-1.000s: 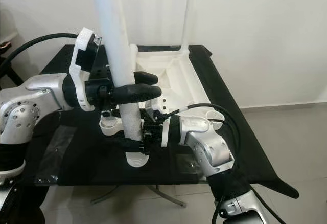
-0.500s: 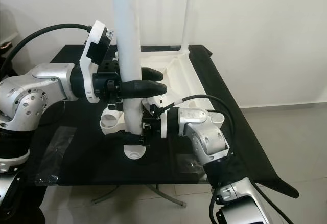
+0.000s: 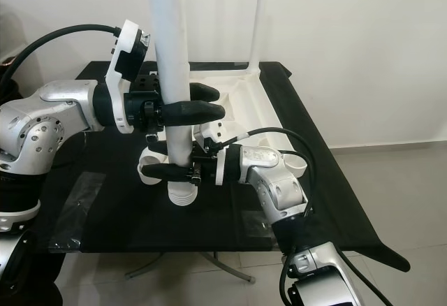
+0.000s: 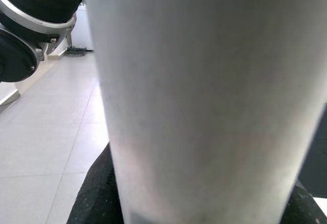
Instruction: Building children table
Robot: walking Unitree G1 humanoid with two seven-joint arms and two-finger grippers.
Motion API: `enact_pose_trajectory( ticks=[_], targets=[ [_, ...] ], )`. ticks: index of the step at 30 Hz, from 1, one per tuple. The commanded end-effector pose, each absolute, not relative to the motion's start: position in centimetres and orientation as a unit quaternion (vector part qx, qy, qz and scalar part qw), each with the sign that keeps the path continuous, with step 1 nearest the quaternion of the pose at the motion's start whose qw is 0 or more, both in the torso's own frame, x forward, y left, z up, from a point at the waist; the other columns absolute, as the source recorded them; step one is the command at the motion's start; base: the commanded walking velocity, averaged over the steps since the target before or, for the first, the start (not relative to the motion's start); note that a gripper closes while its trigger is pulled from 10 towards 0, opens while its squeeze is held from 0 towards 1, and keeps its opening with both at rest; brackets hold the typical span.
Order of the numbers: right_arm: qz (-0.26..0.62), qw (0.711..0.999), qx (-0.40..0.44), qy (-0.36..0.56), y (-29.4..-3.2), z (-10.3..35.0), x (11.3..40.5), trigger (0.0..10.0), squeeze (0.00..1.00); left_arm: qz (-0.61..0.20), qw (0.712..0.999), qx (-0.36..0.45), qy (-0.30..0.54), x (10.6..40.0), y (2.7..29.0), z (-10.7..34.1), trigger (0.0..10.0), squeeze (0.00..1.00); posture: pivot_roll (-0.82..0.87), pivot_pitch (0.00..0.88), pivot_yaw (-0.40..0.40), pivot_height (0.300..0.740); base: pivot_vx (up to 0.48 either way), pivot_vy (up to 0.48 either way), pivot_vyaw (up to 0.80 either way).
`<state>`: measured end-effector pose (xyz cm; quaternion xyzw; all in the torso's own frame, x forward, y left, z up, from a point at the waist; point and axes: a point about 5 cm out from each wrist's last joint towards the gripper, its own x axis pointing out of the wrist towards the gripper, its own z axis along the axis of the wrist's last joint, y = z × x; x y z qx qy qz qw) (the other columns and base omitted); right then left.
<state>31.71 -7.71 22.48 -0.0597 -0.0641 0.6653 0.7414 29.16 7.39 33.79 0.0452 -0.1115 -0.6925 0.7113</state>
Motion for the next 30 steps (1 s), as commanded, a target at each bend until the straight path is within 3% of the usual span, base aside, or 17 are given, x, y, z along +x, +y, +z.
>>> enact_pose_trajectory(
  ticks=[1, 5, 7, 13, 14, 16, 17, 18, 19, 20, 21, 22, 25, 26, 28, 29, 30],
  targets=[
    [0.685, 0.722, -0.074, -0.065, -5.3, 22.7, 31.4, 0.0, 0.0, -0.766, 0.626, 0.035, -0.145, 27.0, 4.4, 34.5, 10.0, 1.0, -0.09, 0.009, 0.011, 0.74, 0.0, 0.0, 0.0],
    [0.68, 0.727, -0.076, -0.065, -5.4, 22.6, 31.5, 0.0, 0.0, -0.765, 0.626, 0.033, -0.145, 27.0, 4.5, 34.5, 10.0, 1.0, -0.1, 0.009, 0.011, 0.74, 0.0, 0.0, 0.0],
    [0.646, 0.757, -0.072, -0.071, -6.0, 22.6, 32.2, 0.0, 0.0, -0.752, 0.64, 0.024, -0.156, 27.4, 5.8, 34.7, 10.0, 1.0, -0.1, 0.011, 0.012, 0.74, 0.0, 0.0, 0.0],
    [0.584, 0.805, -0.053, -0.089, -7.4, 23.3, 33.4, 0.0, 0.0, -0.717, 0.675, 0.011, -0.175, 28.1, 8.9, 35.3, 10.0, 1.0, -0.11, 0.013, 0.019, 0.74, 0.0, 0.0, 0.0],
    [0.552, 0.827, -0.04, -0.1, -8.3, 23.7, 34.0, 0.0, 0.0, -0.69, 0.7, 0.005, -0.185, 28.5, 10.8, 35.5, 10.0, 1.0, -0.11, 0.015, 0.019, 0.74, 0.0, 0.0, 0.0],
    [0.532, 0.839, -0.032, -0.106, -8.9, 23.9, 34.3, 0.0, 0.0, -0.672, 0.715, 0.002, -0.191, 28.6, 12.0, 35.6, 10.0, 1.0, -0.1, 0.018, 0.02, 0.74, 0.0, 0.0, 0.0],
    [0.496, 0.861, -0.014, -0.114, -10.2, 24.2, 34.7, 0.0, 0.0, -0.622, 0.758, -0.003, -0.196, 29.3, 14.3, 35.4, 10.0, 1.0, -0.1, 0.02, 0.018, 0.74, 0.0, 0.0, 0.0],
    [0.496, 0.861, -0.014, -0.114, -10.2, 24.2, 34.7, 0.0, 0.0, -0.622, 0.758, -0.003, -0.196, 29.3, 14.3, 35.4, 10.0, 1.0, -0.1, 0.02, 0.018, 0.74, 0.0, 0.0, 0.0],
    [0.468, 0.875, 0.0, -0.12, -11.2, 24.4, 35.0, 0.0, 0.0, -0.577, 0.792, -0.008, -0.199, 29.8, 16.0, 35.0, 10.0, 1.0, -0.1, 0.021, 0.018, 0.74, 0.0, 0.0, 0.0],
    [0.468, 0.875, 0.0, -0.12, -11.2, 24.4, 35.0, 0.0, 0.0, -0.577, 0.792, -0.008, -0.199, 29.8, 16.0, 35.0, 10.0, 1.0, -0.1, 0.021, 0.018, 0.74, 0.0, 0.0, 0.0],
    [0.436, 0.891, 0.015, -0.127, -12.2, 24.4, 35.3, 0.0, 0.0, -0.523, 0.828, -0.022, -0.199, 30.5, 17.5, 34.3, 10.0, 1.0, -0.1, 0.024, 0.017, 0.74, 0.0, 0.0, 0.0],
    [0.436, 0.891, 0.015, -0.127, -12.2, 24.4, 35.3, 0.0, 0.0, -0.523, 0.828, -0.022, -0.199, 30.5, 17.5, 34.3, 10.0, 1.0, -0.1, 0.024, 0.017, 0.74, 0.0, 0.0, 0.0],
    [0.383, 0.912, 0.053, -0.138, -13.8, 24.5, 35.3, 0.0, 0.0, -0.422, 0.885, -0.073, -0.184, 31.4, 19.6, 31.5, 10.0, 1.0, -0.11, 0.025, 0.013, 0.74, 0.0, 0.0, 0.0],
    [0.375, 0.914, 0.058, -0.141, -14.0, 24.5, 35.3, 1.6, 0.0, -0.399, 0.895, -0.093, -0.178, 31.7, 19.8, 30.6, 10.0, 1.0, -0.11, 0.025, 0.015, 0.74, 0.0, 0.0, 0.0],
    [0.375, 0.914, 0.058, -0.141, -14.0, 24.5, 35.3, 1.6, 0.0, -0.399, 0.895, -0.093, -0.178, 31.7, 19.8, 30.6, 10.0, 1.0, -0.11, 0.025, 0.015, 0.74, 0.0, 0.0, 0.0],
    [0.369, 0.916, 0.063, -0.143, -14.1, 24.5, 35.1, 9.8, 0.0, -0.374, 0.906, -0.102, -0.168, 32.0, 19.7, 29.6, 10.0, 0.22, -0.12, 0.025, 0.01, 0.74, 0.0, 0.0, 0.0],
    [0.369, 0.916, 0.063, -0.143, -14.1, 24.5, 35.1, 9.8, 0.0, -0.374, 0.906, -0.102, -0.168, 32.0, 19.7, 29.6, 10.0, 0.22, -0.12, 0.025, 0.01, 0.74, 0.0, 0.0, 0.0]
  ],
)
